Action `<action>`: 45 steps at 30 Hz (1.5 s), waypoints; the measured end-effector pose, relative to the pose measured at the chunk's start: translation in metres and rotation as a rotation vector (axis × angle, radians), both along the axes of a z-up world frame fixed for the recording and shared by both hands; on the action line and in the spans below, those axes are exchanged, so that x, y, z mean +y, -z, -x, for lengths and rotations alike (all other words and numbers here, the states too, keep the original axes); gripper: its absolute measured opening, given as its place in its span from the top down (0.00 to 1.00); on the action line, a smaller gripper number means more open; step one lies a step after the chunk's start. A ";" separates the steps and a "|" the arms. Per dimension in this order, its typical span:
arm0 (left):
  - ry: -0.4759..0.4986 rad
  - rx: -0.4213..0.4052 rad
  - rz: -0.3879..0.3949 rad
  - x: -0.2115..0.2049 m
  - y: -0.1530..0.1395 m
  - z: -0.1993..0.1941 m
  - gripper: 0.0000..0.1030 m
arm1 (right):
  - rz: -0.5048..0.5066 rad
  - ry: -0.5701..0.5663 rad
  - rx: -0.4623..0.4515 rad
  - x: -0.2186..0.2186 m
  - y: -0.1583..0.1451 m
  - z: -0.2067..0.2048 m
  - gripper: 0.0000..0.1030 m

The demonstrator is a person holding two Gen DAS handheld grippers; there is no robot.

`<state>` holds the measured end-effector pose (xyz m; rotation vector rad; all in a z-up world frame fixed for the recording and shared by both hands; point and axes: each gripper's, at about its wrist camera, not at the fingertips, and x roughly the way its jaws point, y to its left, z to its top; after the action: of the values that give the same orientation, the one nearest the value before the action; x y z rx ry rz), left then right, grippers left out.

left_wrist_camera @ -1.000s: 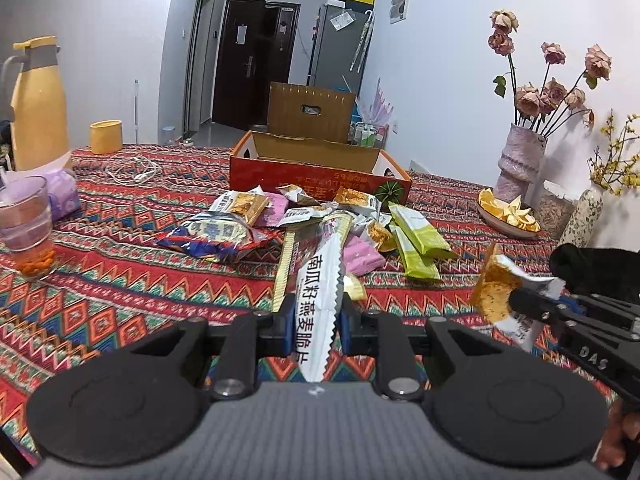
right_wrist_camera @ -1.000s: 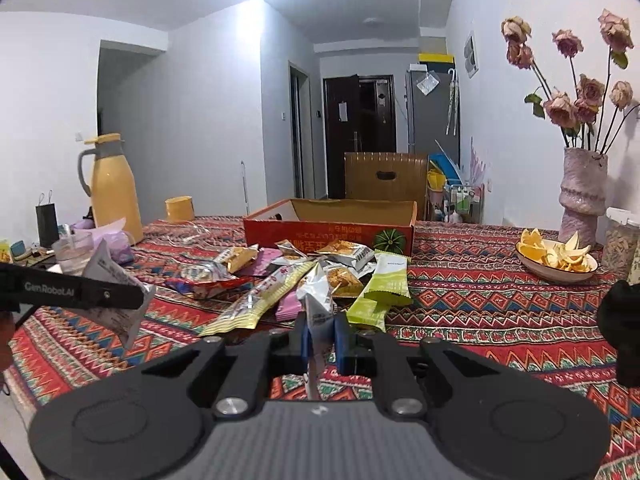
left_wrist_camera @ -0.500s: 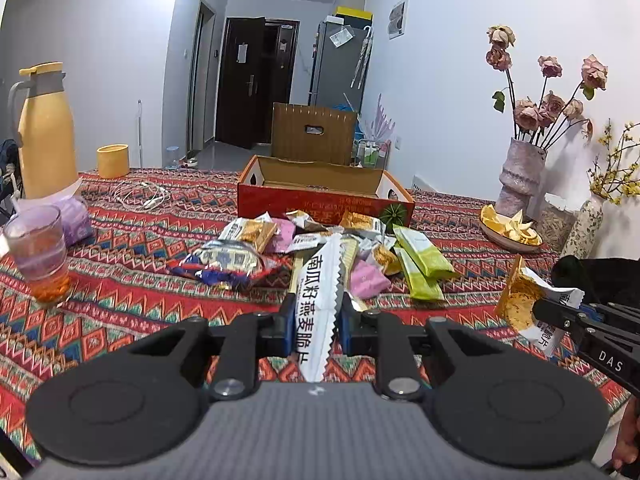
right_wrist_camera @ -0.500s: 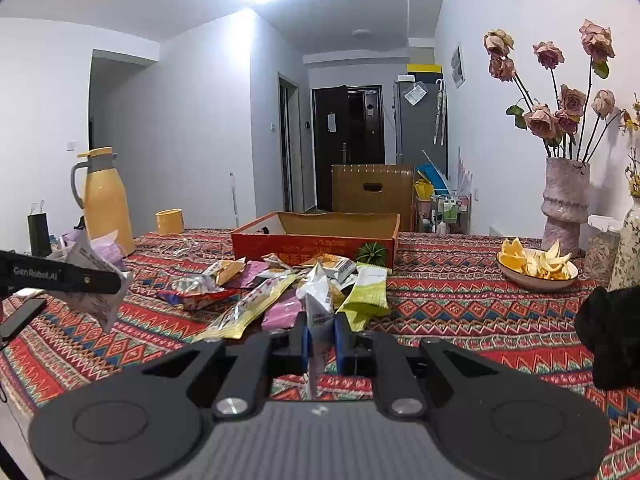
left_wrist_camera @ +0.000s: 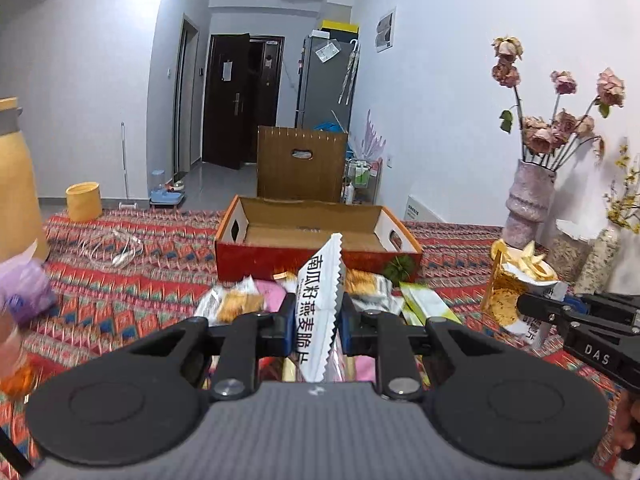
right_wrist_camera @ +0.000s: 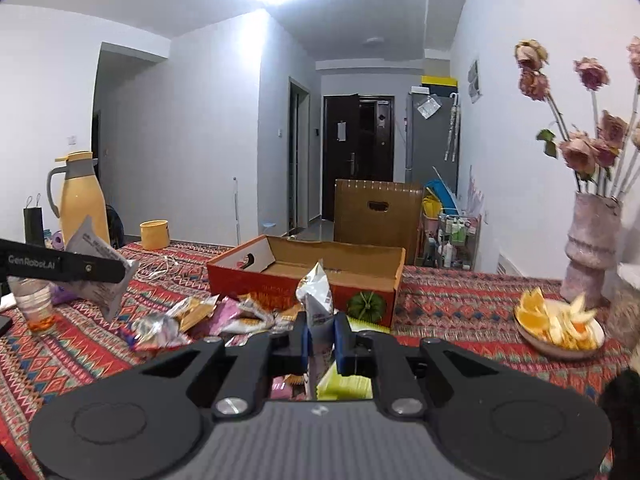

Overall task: Organize snacks
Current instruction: 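Lift both held packets and carry them over the orange cardboard box, then open both tools to drop the packets into the box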

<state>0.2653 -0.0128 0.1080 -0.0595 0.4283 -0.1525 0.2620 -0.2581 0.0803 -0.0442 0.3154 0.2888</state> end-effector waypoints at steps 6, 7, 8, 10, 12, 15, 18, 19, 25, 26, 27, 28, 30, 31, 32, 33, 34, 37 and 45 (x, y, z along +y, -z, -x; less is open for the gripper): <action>0.013 0.010 0.021 0.005 -0.006 -0.063 0.80 | 0.013 -0.025 -0.011 0.000 -0.010 -0.058 0.88; 0.013 0.006 0.019 0.006 -0.009 -0.075 0.80 | 0.018 -0.030 -0.012 0.001 -0.012 -0.068 0.88; 0.009 0.005 0.018 0.007 -0.010 -0.085 0.80 | 0.024 -0.035 -0.015 0.002 -0.013 -0.077 0.88; 0.007 0.008 0.023 0.011 -0.012 -0.108 0.80 | 0.034 -0.038 -0.026 0.003 -0.017 -0.097 0.88; -0.001 0.013 0.035 0.017 -0.013 -0.130 0.80 | 0.032 -0.040 -0.035 0.004 -0.021 -0.117 0.88; -0.019 0.005 0.022 0.020 -0.016 -0.162 0.80 | 0.035 -0.037 -0.044 0.004 -0.025 -0.149 0.88; -0.039 0.001 0.018 0.023 -0.020 -0.197 0.80 | 0.038 -0.035 -0.057 0.005 -0.030 -0.184 0.88; -0.036 0.002 0.024 0.025 -0.022 -0.210 0.80 | 0.038 -0.032 -0.059 0.005 -0.031 -0.195 0.88; -0.030 0.012 0.029 0.028 -0.027 -0.278 0.80 | -0.002 -0.032 0.013 0.005 -0.024 -0.282 0.88; -0.035 0.021 0.033 0.027 -0.027 -0.290 0.80 | -0.001 -0.025 0.022 0.006 -0.021 -0.293 0.88; -0.036 0.026 0.025 0.027 -0.026 -0.301 0.80 | -0.005 -0.021 0.035 0.007 -0.018 -0.307 0.88; -0.048 0.029 0.016 0.027 -0.024 -0.315 0.80 | -0.007 -0.018 0.051 0.008 -0.013 -0.319 0.88; -0.070 0.038 -0.002 0.026 -0.019 -0.337 0.80 | -0.002 -0.011 0.088 0.010 -0.003 -0.345 0.88; -0.081 0.047 -0.004 0.027 -0.015 -0.351 0.80 | 0.012 -0.002 0.100 0.012 0.002 -0.357 0.88; -0.090 0.052 -0.004 0.027 -0.011 -0.362 0.80 | 0.018 0.006 0.120 0.013 0.008 -0.370 0.88; -0.091 0.053 -0.015 0.026 -0.006 -0.373 0.80 | 0.022 0.007 0.142 0.016 0.013 -0.381 0.88; -0.097 0.061 -0.019 0.025 0.001 -0.385 0.80 | 0.020 0.010 0.165 0.017 0.018 -0.392 0.88; -0.087 0.087 -0.047 0.022 0.026 -0.414 0.80 | 0.042 0.027 0.230 0.025 0.034 -0.424 0.88; -0.113 0.205 -0.140 0.016 0.073 -0.455 0.73 | 0.147 0.041 0.326 0.046 0.057 -0.467 0.84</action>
<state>0.7200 0.0027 0.0353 0.0384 0.6378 -0.0042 0.7285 -0.2117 0.0235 -0.1357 0.6606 0.2314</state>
